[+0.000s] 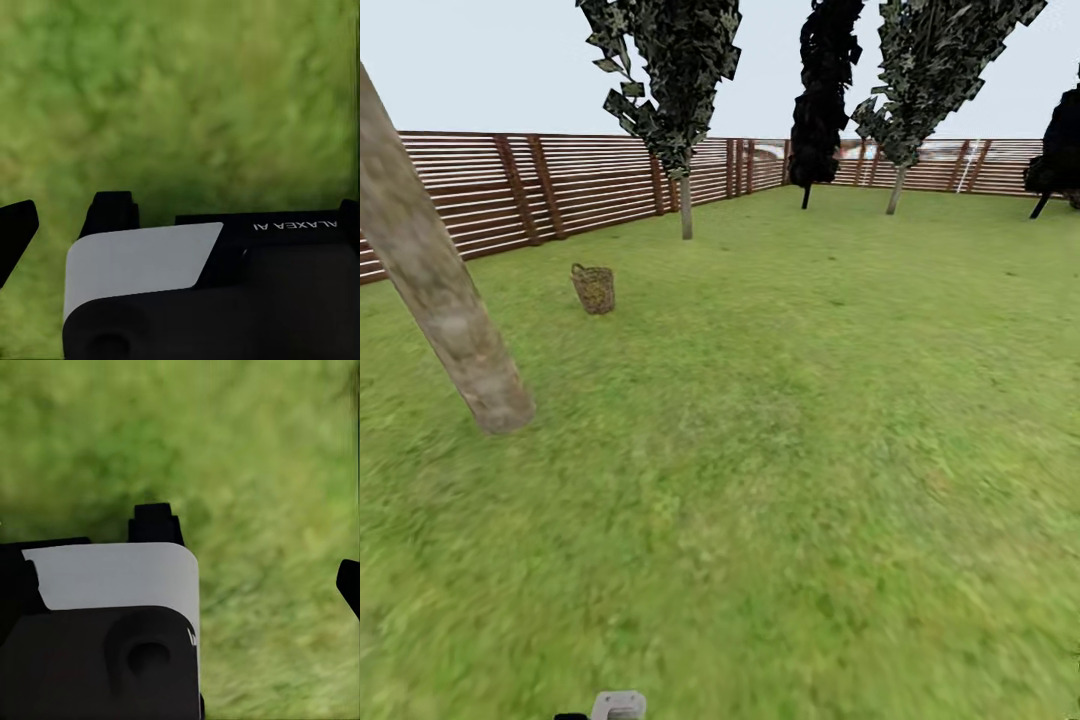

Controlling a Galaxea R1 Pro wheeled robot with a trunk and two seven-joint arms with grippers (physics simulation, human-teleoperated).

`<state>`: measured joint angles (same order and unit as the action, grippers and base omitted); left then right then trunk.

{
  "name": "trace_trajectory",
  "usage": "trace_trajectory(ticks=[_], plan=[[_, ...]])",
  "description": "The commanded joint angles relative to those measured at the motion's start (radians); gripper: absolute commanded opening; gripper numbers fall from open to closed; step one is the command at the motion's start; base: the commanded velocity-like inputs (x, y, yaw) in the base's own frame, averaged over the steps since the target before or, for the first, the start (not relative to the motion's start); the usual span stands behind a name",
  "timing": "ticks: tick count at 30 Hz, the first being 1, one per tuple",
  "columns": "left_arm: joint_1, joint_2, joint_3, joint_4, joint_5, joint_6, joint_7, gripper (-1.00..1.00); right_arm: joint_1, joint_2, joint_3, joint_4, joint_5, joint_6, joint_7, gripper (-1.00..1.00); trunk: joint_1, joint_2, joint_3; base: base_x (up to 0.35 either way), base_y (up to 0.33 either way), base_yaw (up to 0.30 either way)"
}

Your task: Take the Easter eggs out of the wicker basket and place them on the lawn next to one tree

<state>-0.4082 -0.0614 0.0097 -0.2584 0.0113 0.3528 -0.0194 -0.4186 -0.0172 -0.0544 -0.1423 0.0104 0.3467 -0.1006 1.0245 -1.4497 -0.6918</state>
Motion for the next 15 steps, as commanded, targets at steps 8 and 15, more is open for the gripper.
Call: trace_trajectory(ticks=[8,15], plan=[[0.000,0.000,0.001,-0.002,0.001,0.006,-0.002,1.00,0.000,0.003,-0.005,-0.001,0.006,0.005,-0.004,1.00,0.001,0.000,-0.001,0.325,0.000,-0.201],[0.000,0.000,0.001,-0.002,0.001,0.006,-0.002,1.00,0.000,0.004,-0.004,0.001,0.009,0.004,0.000,1.00,0.001,0.000,-0.001,0.325,0.000,-0.009]])
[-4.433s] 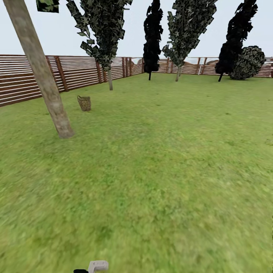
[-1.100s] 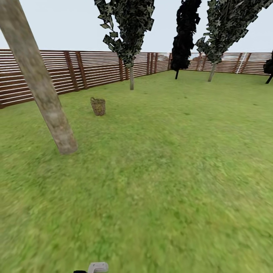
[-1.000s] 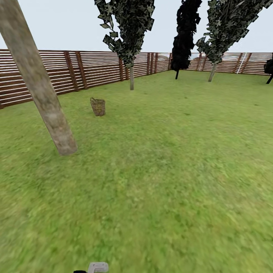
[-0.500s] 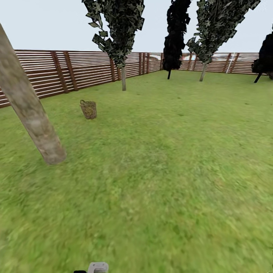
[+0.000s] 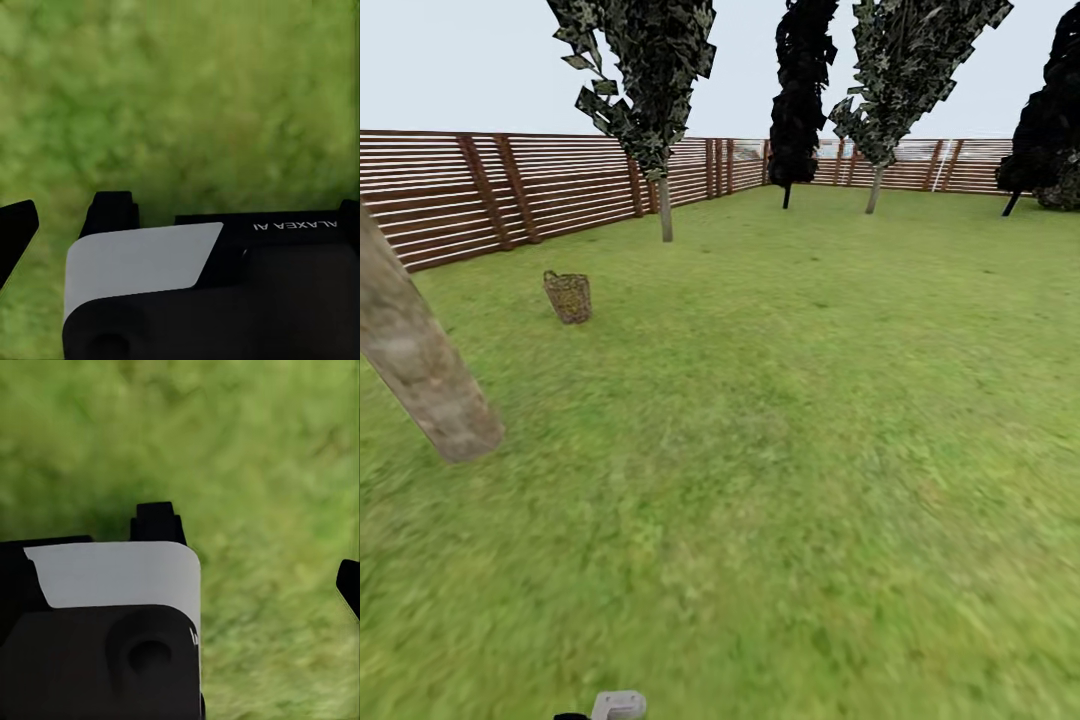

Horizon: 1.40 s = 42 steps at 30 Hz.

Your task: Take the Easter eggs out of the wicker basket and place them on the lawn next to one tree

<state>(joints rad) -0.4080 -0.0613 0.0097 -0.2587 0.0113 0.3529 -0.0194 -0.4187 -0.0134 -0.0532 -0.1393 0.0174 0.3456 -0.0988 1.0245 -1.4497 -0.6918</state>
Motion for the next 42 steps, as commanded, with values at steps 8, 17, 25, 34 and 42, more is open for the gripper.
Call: trace_trajectory(ticks=[8,17,25,34,42], plan=[[0.000,0.000,0.001,-0.002,0.001,0.006,-0.002,1.00,0.000,0.002,-0.007,-0.002,0.004,0.005,-0.004,1.00,0.001,0.000,-0.001,0.325,0.000,0.000],[0.000,0.000,0.001,-0.002,0.001,0.006,-0.002,1.00,0.000,0.000,-0.007,-0.003,0.004,0.005,-0.004,1.00,0.001,0.000,-0.001,0.325,0.000,0.000],[0.000,0.000,0.001,-0.002,0.001,0.006,-0.002,1.00,0.000,-0.002,-0.007,-0.003,0.000,0.004,-0.004,1.00,0.001,0.000,-0.001,0.325,0.000,0.000],[0.000,0.000,0.001,-0.002,0.001,0.006,-0.002,1.00,0.000,-0.002,-0.007,-0.003,-0.001,0.004,-0.004,1.00,0.001,0.000,-0.001,0.325,0.000,0.000],[0.000,0.000,0.001,-0.002,0.001,0.006,-0.002,1.00,0.000,-0.003,-0.007,-0.003,0.002,0.004,-0.004,1.00,0.001,0.000,-0.001,0.325,0.000,0.000]])
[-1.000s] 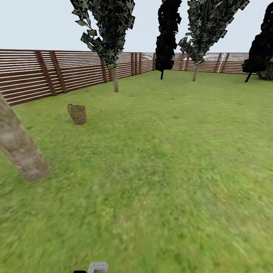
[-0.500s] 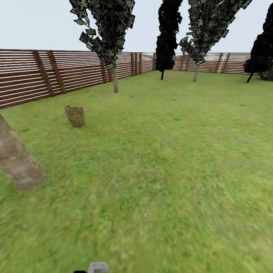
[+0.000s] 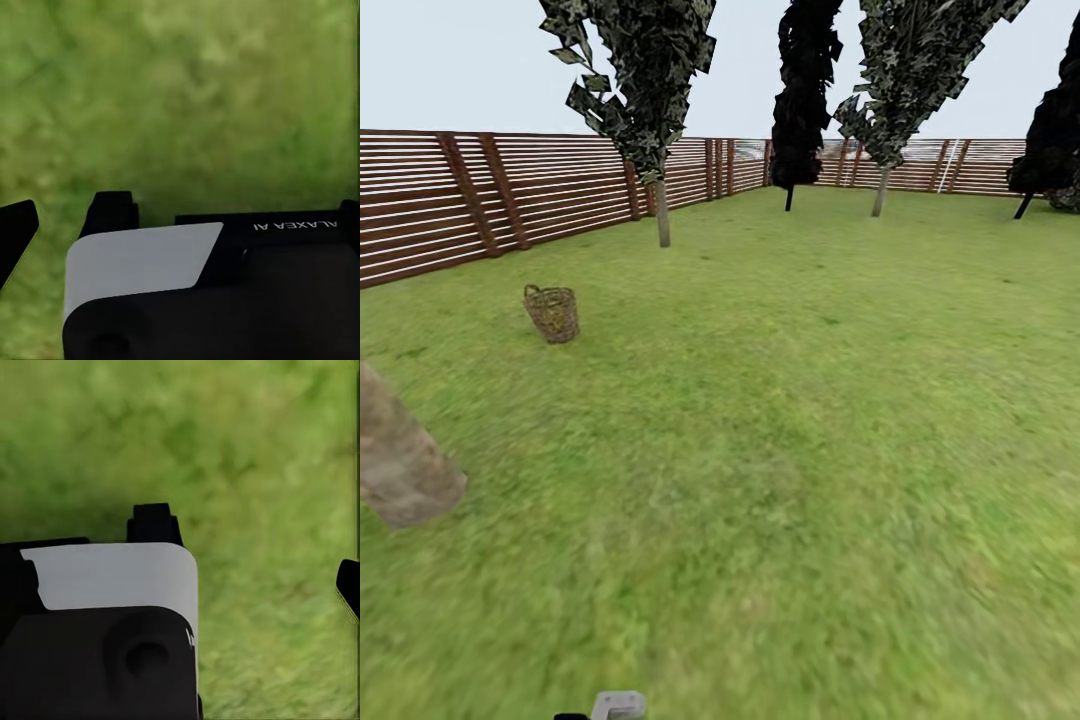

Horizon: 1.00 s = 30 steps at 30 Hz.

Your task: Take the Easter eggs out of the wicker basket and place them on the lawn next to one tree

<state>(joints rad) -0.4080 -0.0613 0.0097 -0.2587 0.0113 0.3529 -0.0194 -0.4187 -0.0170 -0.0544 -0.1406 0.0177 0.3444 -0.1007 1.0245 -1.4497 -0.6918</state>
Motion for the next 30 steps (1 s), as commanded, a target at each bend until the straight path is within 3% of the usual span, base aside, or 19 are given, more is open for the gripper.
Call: trace_trajectory(ticks=[1,30], plan=[[0.000,0.000,0.001,-0.002,0.001,0.006,-0.002,1.00,0.000,0.000,-0.005,-0.002,0.002,0.005,-0.002,1.00,0.001,0.000,-0.001,0.325,0.000,0.000],[0.000,0.000,0.001,-0.002,0.001,0.006,-0.002,1.00,0.000,0.001,-0.004,-0.005,0.005,0.007,-0.004,1.00,0.001,0.000,-0.001,0.325,0.000,0.000]])
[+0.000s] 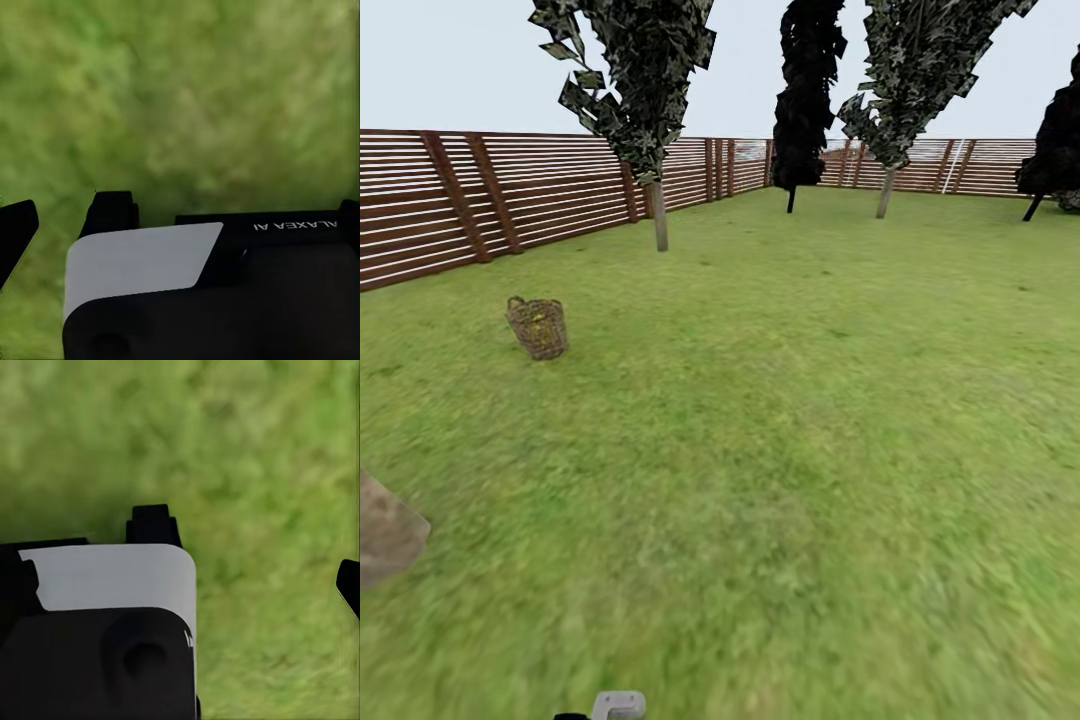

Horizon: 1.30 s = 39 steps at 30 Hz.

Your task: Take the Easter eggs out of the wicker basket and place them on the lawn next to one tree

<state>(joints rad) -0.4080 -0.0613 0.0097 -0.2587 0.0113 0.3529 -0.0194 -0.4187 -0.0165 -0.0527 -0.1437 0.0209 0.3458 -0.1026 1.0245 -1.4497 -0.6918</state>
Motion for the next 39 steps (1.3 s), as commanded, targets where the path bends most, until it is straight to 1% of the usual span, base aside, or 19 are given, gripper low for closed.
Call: trace_trajectory(ticks=[1,7,12,39], plan=[[0.000,0.000,0.001,-0.002,0.001,0.006,-0.002,1.00,0.000,0.000,-0.005,-0.001,0.002,0.005,-0.002,1.00,0.001,0.000,-0.001,0.325,0.000,0.000],[0.000,0.000,0.001,-0.002,0.001,0.006,-0.002,1.00,0.000,-0.009,-0.006,0.000,-0.003,0.005,0.003,1.00,0.001,0.000,-0.001,0.325,0.000,0.000],[0.000,0.000,0.001,-0.002,0.001,0.006,-0.002,1.00,0.000,-0.005,-0.006,0.000,0.001,0.005,0.000,1.00,0.001,0.000,-0.001,0.325,0.000,0.000],[0.000,0.000,0.001,-0.002,0.001,0.006,-0.002,1.00,0.000,-0.008,-0.006,0.000,0.001,0.004,-0.002,1.00,0.001,0.000,-0.001,0.325,0.000,0.000]])
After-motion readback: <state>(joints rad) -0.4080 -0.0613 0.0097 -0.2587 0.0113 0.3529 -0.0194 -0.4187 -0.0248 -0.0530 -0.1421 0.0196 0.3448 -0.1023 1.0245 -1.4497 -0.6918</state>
